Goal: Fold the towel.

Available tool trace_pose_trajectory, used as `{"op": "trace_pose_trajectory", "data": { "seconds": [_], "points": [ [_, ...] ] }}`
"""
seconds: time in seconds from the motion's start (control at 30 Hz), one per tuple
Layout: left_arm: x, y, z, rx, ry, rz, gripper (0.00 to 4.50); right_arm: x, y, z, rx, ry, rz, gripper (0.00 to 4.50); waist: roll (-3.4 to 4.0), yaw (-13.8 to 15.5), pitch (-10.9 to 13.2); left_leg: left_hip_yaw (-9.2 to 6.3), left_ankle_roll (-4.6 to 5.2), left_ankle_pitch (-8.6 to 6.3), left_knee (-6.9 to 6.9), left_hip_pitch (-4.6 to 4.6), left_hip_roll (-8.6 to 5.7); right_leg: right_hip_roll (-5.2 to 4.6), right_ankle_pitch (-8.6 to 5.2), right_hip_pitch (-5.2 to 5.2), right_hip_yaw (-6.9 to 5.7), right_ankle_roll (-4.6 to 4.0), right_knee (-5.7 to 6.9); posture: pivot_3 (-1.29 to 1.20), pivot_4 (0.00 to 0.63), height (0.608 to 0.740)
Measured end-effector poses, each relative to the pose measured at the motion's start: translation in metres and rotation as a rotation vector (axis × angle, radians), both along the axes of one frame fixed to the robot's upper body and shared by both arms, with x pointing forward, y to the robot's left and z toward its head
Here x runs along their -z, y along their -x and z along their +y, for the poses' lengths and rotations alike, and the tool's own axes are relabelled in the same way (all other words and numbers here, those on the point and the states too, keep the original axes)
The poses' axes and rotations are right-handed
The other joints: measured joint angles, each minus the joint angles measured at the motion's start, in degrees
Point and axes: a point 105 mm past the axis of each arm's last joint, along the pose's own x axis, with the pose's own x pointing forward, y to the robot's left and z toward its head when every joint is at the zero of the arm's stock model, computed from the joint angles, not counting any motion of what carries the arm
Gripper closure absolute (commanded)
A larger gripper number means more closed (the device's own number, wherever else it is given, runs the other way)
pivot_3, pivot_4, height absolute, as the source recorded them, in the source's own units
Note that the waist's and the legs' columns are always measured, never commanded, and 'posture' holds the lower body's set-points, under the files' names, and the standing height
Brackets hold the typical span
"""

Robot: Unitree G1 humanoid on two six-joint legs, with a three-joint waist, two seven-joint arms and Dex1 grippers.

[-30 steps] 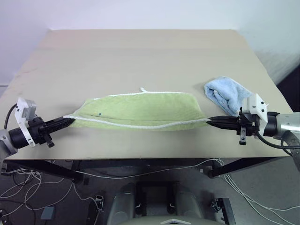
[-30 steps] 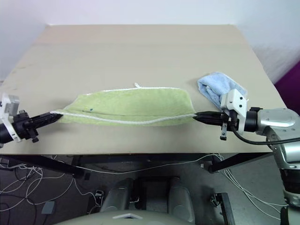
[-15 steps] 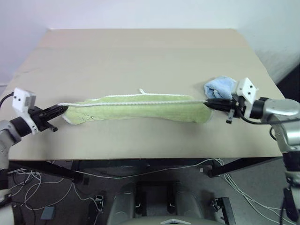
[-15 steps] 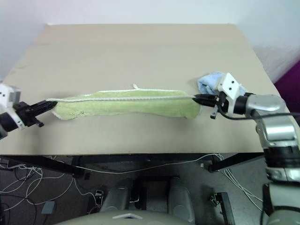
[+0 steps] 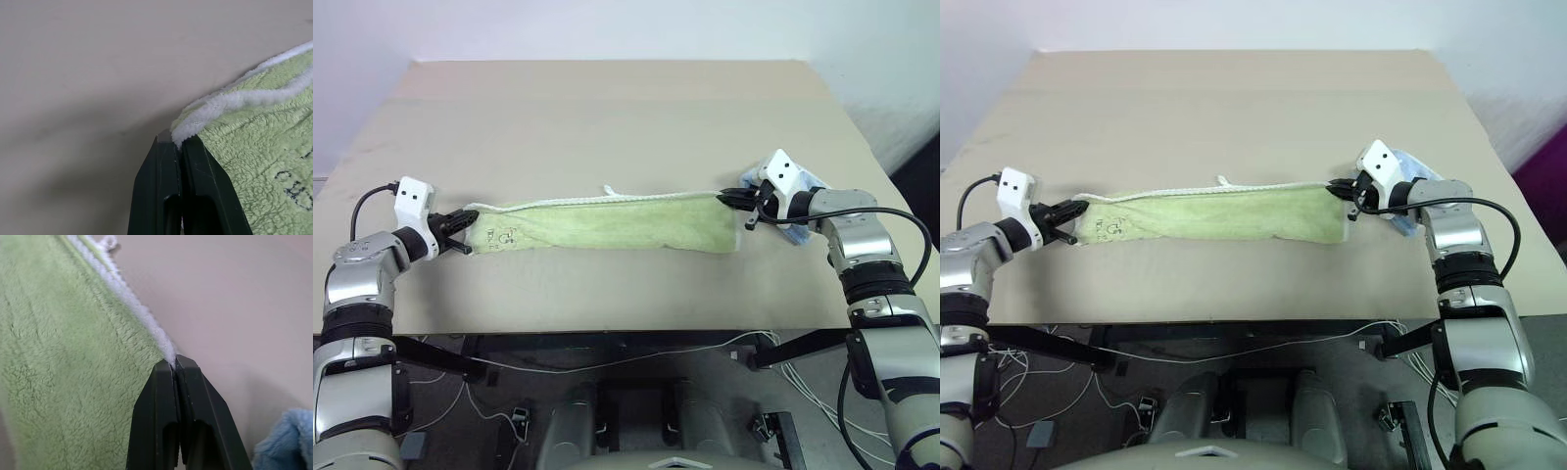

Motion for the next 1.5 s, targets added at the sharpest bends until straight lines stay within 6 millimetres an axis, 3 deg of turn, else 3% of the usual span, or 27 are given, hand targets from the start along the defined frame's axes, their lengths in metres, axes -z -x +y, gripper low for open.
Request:
{"op": "trace_pose_trajectory", "data": {
  "seconds": [0.2,0.27,0.4,0.63,0.7,0.73,0.77,0.97,1.13,1.33,1.5],
  "points": [
    [0.003,-0.009,-0.005,-0.003,-0.009,-0.016,4.50,0.008,-0.003,-0.005,0.020,0.020,0.012,4.48,0.00,-0.04,0.00,0.01,0.00,0.00,0.01,0.02,0.00,0.00,0.00,0.01,0.00,0.02,0.01,0.00,0.150,0.740],
    [0.005,-0.011,-0.006,-0.007,-0.002,-0.016,4.05,0.009,-0.003,-0.005,0.022,0.022,0.014,4.50,0.00,-0.08,0.00,0.01,0.00,0.00,0.02,0.02,0.00,0.00,0.00,0.02,0.00,0.02,0.01,0.00,0.150,0.740],
    [0.010,-0.010,-0.003,-0.024,-0.005,-0.003,2.85,0.010,-0.003,-0.006,0.022,0.023,0.014,3.56,0.00,-0.14,0.00,0.01,0.00,0.00,0.02,0.03,0.01,0.00,0.00,0.02,0.01,0.02,0.02,0.00,0.150,0.740],
    [0.008,-0.010,0.000,-0.048,0.030,-0.020,0.46,0.014,0.000,-0.010,0.042,0.011,0.016,1.18,0.00,0.00,0.00,-0.02,0.00,0.00,0.04,0.03,0.01,-0.01,0.00,0.04,0.00,0.02,0.02,0.00,0.150,0.740],
    [0.007,-0.011,0.003,-0.071,0.038,-0.031,0.00,0.014,0.001,-0.013,0.060,-0.005,0.011,0.48,0.00,-0.03,0.00,-0.02,0.00,0.00,0.04,0.03,0.01,-0.01,0.00,0.04,0.00,0.02,0.02,0.00,0.150,0.740],
    [0.006,-0.011,0.006,-0.086,0.042,-0.038,0.00,0.013,0.001,-0.015,0.071,-0.010,0.007,0.10,0.00,-0.06,0.00,-0.02,0.00,0.00,0.04,0.03,0.01,-0.01,0.00,0.04,0.00,0.03,0.02,0.00,0.150,0.740],
    [0.005,-0.011,0.009,-0.107,0.045,-0.046,0.00,0.011,0.003,-0.017,0.080,-0.015,-0.009,0.02,0.00,-0.06,0.00,-0.02,0.00,0.00,0.03,0.03,0.01,-0.01,0.00,0.04,0.00,0.03,0.02,0.00,0.150,0.740],
    [0.005,0.005,0.037,-0.229,0.146,-0.090,0.00,-0.017,0.020,-0.029,0.161,-0.099,-0.125,0.02,-0.01,-0.10,0.00,-0.05,0.00,-0.01,0.03,0.04,0.03,-0.05,0.00,0.05,0.01,0.03,0.01,0.00,0.150,0.740],
    [-0.005,0.021,0.047,-0.241,0.151,-0.145,0.00,-0.023,0.049,-0.018,0.193,-0.246,-0.073,0.02,-0.04,0.18,-0.03,-0.15,-0.02,-0.03,0.04,0.06,0.03,-0.10,0.01,0.10,0.00,0.02,0.00,0.00,0.150,0.740],
    [-0.026,0.029,0.022,-0.118,0.097,-0.223,0.00,-0.014,0.074,-0.003,0.271,-0.549,0.144,0.02,-0.05,0.24,-0.04,-0.30,-0.07,-0.22,0.01,0.07,0.03,-0.30,0.02,0.10,0.02,-0.03,-0.03,0.00,0.150,0.740],
    [-0.036,0.029,-0.018,0.050,0.086,-0.244,0.00,-0.001,0.085,0.006,0.352,-0.783,0.338,0.02,-0.05,0.14,-0.05,-0.30,0.03,-0.28,-0.05,0.06,0.02,-0.32,0.03,0.07,0.05,-0.06,-0.04,0.00,0.150,0.740]
  ]
}}
